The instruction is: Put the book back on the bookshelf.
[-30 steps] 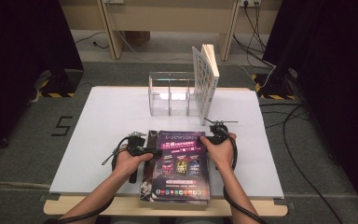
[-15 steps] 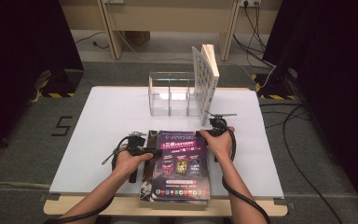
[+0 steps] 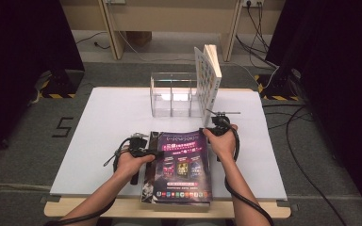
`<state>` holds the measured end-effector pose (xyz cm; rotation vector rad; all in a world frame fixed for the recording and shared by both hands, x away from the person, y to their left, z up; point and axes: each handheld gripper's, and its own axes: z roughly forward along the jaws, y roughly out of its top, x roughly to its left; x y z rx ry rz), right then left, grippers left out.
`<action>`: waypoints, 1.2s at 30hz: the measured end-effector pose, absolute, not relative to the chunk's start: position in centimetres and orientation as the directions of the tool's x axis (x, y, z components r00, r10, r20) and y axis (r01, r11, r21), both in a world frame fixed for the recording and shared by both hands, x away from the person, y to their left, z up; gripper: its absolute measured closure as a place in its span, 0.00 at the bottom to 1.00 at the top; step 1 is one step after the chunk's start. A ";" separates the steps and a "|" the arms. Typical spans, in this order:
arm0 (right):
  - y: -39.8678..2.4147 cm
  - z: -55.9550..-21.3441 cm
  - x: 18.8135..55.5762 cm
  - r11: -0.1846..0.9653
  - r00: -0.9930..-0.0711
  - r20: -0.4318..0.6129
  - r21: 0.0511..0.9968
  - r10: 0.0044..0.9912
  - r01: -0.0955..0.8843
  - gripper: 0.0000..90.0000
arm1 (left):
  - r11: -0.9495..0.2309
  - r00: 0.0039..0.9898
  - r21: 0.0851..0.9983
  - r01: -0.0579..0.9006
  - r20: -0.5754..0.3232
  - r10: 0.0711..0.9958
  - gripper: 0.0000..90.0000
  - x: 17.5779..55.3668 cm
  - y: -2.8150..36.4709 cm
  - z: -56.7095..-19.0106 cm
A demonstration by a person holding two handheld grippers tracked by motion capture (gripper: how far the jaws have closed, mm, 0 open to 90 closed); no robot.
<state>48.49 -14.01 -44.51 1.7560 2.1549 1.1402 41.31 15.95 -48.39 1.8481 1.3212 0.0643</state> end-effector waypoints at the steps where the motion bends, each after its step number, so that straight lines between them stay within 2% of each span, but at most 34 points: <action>1: -13.9 -44.2 48.3 0.029 -0.308 0.351 0.617 0.884 0.787 0.75 | -0.088 0.441 0.648 0.756 -0.407 0.800 0.67 41.3 15.9 -48.4; 5: -14.0 -44.3 48.1 0.022 -0.308 0.417 0.564 0.855 0.825 0.76 | -0.082 0.438 0.651 0.754 -0.406 0.802 0.67 41.2 15.9 -48.4; 11: -14.1 -44.7 48.1 0.035 -0.304 0.426 0.533 0.852 0.845 0.84 | -0.088 0.439 0.650 0.755 -0.402 0.804 0.66 41.2 15.9 -48.4; 17: -14.2 -44.7 48.7 0.078 -0.335 0.454 0.496 0.826 0.865 0.86 | -0.087 0.440 0.651 0.754 -0.402 0.803 0.66 41.2 16.0 -48.4; 22: -14.3 -44.3 48.5 0.040 -0.314 0.493 0.489 0.811 0.871 0.92 | -0.083 0.449 0.656 0.750 -0.413 0.792 0.66 41.1 16.2 -48.3; 26: -14.3 -43.6 47.9 0.009 -0.313 0.520 0.506 0.795 0.862 0.92 | -0.046 0.456 0.681 0.731 -0.437 0.775 0.64 40.6 17.0 -47.8; 36: -14.7 -41.3 46.4 -0.036 -0.350 0.514 0.599 0.783 0.800 0.94 | 0.018 0.433 0.741 0.671 -0.412 0.802 0.61 37.9 21.3 -47.4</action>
